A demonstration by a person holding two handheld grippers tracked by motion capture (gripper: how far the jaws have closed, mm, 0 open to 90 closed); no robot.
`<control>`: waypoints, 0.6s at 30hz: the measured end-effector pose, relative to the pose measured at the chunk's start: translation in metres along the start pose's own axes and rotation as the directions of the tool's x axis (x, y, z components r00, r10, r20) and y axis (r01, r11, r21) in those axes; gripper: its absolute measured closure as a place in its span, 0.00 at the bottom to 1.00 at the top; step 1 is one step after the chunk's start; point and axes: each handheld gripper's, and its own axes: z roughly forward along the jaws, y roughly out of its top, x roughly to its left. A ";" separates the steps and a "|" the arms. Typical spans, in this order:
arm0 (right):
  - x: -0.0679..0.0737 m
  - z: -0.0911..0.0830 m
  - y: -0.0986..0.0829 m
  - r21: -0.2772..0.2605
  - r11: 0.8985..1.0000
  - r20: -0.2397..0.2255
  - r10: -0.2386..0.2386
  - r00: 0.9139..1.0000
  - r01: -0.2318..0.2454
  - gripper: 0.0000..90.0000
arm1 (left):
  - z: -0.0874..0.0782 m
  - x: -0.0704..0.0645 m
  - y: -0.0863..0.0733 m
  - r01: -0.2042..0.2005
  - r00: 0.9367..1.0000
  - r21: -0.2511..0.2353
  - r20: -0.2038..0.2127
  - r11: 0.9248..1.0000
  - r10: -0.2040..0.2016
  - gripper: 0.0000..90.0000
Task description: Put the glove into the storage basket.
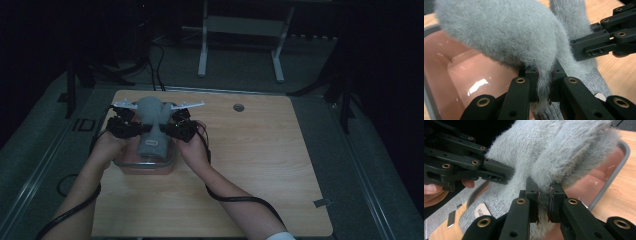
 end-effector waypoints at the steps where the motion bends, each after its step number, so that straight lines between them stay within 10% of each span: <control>1: -0.001 0.004 -0.001 0.010 1.000 0.001 0.005 1.000 -0.005 0.91 | 0.002 0.002 -0.002 0.006 1.000 0.004 -0.001 1.000 -0.006 0.91; 18: -0.009 0.057 -0.012 0.194 0.980 0.092 0.027 0.995 -0.045 0.88 | 0.044 0.027 -0.020 0.114 0.994 0.176 -0.014 0.978 -0.113 0.87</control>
